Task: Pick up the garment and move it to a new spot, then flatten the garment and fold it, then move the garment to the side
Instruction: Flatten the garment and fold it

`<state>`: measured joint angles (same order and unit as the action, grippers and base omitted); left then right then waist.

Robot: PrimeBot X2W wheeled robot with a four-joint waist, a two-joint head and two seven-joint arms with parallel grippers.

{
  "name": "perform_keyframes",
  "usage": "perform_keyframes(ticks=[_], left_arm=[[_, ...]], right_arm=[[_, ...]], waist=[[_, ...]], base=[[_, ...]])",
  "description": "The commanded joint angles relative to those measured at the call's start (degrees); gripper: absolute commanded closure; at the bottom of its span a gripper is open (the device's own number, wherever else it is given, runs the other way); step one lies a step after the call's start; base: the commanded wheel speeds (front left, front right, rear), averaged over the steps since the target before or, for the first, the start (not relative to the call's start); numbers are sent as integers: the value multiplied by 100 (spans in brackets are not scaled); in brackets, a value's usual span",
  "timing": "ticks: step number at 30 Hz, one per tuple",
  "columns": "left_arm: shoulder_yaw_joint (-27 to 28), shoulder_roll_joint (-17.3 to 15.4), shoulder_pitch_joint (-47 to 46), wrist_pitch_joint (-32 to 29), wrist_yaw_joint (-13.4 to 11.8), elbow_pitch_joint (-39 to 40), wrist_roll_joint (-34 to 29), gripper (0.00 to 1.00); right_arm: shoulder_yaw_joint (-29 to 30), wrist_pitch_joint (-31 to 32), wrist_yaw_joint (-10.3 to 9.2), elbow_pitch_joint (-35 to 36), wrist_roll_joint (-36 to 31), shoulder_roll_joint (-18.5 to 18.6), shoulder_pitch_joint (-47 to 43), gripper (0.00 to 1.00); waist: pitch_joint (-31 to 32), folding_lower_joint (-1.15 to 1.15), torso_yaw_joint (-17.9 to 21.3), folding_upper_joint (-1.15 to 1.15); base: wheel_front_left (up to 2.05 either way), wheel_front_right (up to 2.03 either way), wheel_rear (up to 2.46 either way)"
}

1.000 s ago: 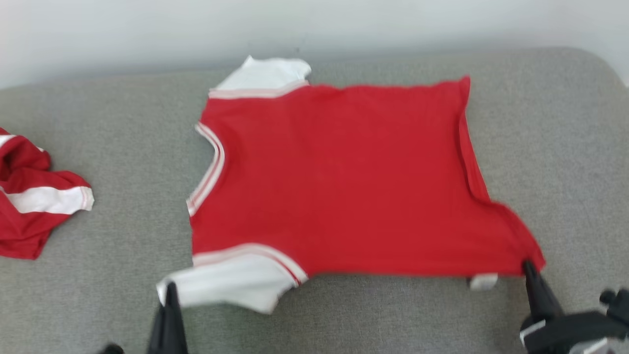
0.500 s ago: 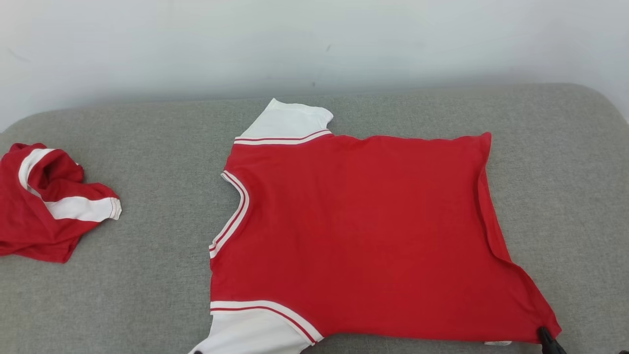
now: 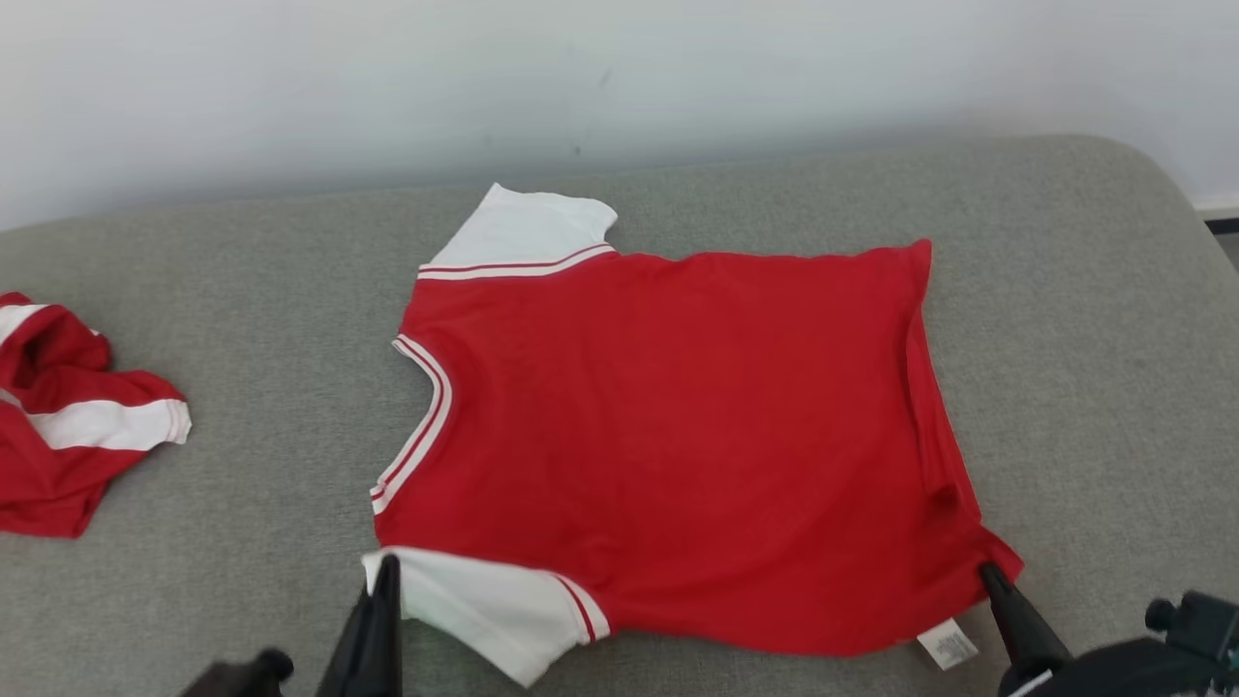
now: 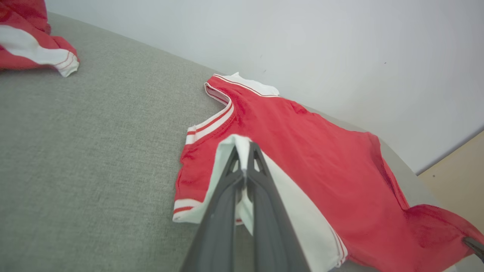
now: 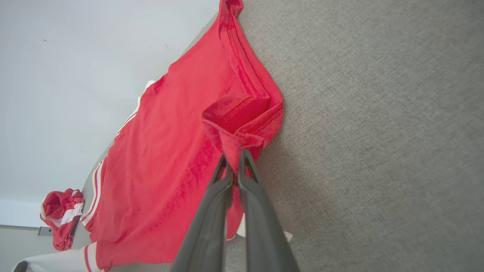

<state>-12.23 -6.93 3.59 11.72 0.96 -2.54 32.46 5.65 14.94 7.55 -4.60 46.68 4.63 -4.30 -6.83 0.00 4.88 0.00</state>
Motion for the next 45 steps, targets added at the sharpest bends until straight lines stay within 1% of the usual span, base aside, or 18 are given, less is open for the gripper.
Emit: perform_keyframes(ticks=[1, 8, 13, 19, 23, 31, 32, 33, 34, 35, 37, 40, 45], left_arm=[[24, -60, -142, -36, -5, 0, -22, 100], [88, -345, -1175, -332, 111, -433, -95, 100], [69, -403, -1737, -395, 197, -875, -101, 100], [56, -482, -2125, -384, 271, -1336, -119, 100], [28, -515, -2406, -320, 337, -1758, -115, 100], [-171, -459, -3023, -191, 475, -2506, -152, 100], [-209, -444, -3091, -209, 502, -2612, -132, 100], [-255, -462, -3160, -185, 507, -2704, -181, 83], [-255, -462, -3160, -185, 507, -2704, -181, 83], [-275, -467, -3238, -123, 522, -2779, -201, 0], [-258, -430, -3333, -13, 533, -2945, -202, 0], [-192, -427, -3388, 168, 522, -3091, -236, 0], [-46, -466, -3044, 307, 479, -3105, -257, 0]], right_arm=[[20, 33, -13, 7, 18, -16, 97, 100], [310, 371, -13, -364, 261, -142, 794, 100], [473, 604, -13, -526, 549, -172, 1056, 100], [403, 657, -14, -679, 832, -172, 1311, 100], [433, 691, -14, -857, 721, -174, 1582, 100], [585, 612, -14, -1249, 271, -175, 2137, 100], [591, 600, -14, -1293, 150, -174, 2195, 87], [552, 599, -14, -1298, 2, -175, 2256, 55], [552, 599, -14, -1298, 2, -175, 2256, 55], [517, 577, -14, -1287, -121, -176, 2309, 0], [400, 504, -14, -1201, -381, -141, 2340, 0], [219, 287, -14, -1040, -702, 6, 2256, 0], [-131, -49, -14, -935, -1036, 307, 1909, 0]], waist=[[-109, 0, 107, 0], [-324, 0, 224, 0], [-366, 0, 230, 0], [-357, 0, 277, 0], [-346, 0, 259, 0], [-404, 0, 217, 0], [-412, 0, 212, 0], [-418, 0, 207, 0], [-418, 0, 207, 0], [-425, 0, 204, 0], [-431, 0, 193, 0], [-405, 0, 160, 0], [-279, 0, 105, 0]], base=[[0, 0, 0], [0, 0, 0], [0, 0, 0], [0, 0, 0], [0, 0, 0], [0, 0, 0], [0, 0, 0], [0, 0, 0], [0, 0, 0], [0, 0, 0], [0, 0, 0], [0, 0, 0], [0, 0, 0]])
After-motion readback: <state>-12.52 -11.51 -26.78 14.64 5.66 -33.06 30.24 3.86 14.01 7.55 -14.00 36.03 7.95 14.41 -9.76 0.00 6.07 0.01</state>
